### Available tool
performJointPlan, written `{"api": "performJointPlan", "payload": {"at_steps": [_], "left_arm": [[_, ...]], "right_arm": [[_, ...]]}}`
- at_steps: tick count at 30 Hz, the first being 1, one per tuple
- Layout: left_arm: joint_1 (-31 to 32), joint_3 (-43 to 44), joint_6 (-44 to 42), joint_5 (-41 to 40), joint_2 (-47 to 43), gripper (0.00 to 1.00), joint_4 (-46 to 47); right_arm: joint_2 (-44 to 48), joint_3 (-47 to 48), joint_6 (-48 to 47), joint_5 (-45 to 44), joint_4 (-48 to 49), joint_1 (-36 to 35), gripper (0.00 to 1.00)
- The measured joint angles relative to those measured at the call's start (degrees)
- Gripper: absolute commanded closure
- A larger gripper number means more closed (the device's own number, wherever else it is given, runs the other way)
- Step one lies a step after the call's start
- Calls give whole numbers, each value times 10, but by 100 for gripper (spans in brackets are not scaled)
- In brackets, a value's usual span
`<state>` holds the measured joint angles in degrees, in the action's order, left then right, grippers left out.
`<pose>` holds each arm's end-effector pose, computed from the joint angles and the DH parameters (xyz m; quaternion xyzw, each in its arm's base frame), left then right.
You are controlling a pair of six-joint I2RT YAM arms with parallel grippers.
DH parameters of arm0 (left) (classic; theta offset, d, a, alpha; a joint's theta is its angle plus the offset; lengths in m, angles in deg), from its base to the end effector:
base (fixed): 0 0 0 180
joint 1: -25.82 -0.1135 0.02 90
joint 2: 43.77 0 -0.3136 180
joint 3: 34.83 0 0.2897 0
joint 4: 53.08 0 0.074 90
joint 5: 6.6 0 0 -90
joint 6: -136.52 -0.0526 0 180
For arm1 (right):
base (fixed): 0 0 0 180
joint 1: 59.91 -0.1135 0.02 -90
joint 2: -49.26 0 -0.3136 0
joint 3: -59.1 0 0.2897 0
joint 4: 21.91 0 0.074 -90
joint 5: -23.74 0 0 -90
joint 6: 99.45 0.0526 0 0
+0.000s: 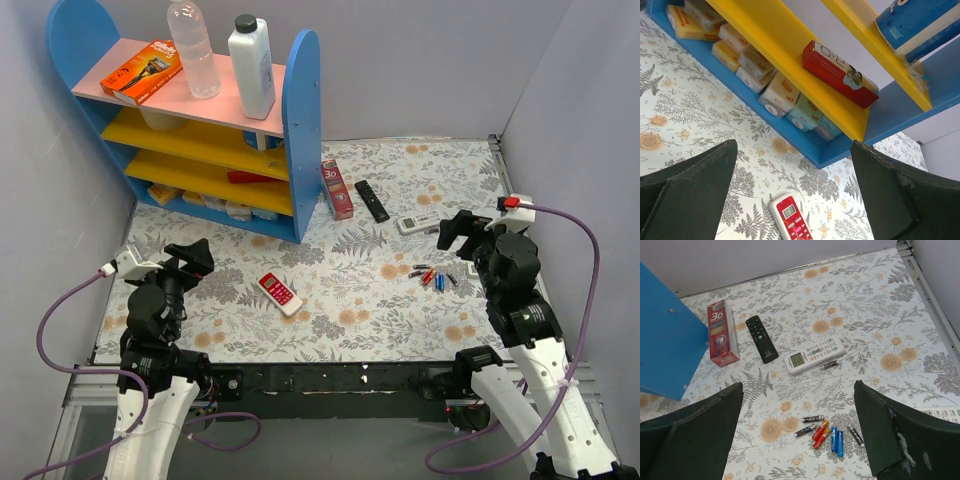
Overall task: Load the batteries into the remote control
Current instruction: Pick up the remote control from the center of the board.
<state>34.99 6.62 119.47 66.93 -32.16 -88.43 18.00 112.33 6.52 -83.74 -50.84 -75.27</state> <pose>0.0892 0.0007 0.3088 -0.4688 0.5712 -0.3571 0.5714 0.1429 0.0229 0.3696 0.1047 0.7395 0.0674 0.6616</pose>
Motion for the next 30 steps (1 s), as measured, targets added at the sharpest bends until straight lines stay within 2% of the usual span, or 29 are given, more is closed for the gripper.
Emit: {"api": "performJointPlan", "payload": {"at_steps": [7,14,21,24,30], "left_arm": [[7,-13,9,-8,-2,2,5],[15,-17,14,-4,-3,2,11],[15,-17,30,24,-3,2,0],[15,-17,37,39,-3,2,-6],[16,-17,44,70,13,2,-17]], "right_arm": [[-93,5,-5,60,24,0,2],[-301,90,-24,125,22,0,7],[-511,217,-48,159,10,0,9],[-594,270,-60,168,-1,-2,12],[-755,390,-87,181,-42,-13,30]]}}
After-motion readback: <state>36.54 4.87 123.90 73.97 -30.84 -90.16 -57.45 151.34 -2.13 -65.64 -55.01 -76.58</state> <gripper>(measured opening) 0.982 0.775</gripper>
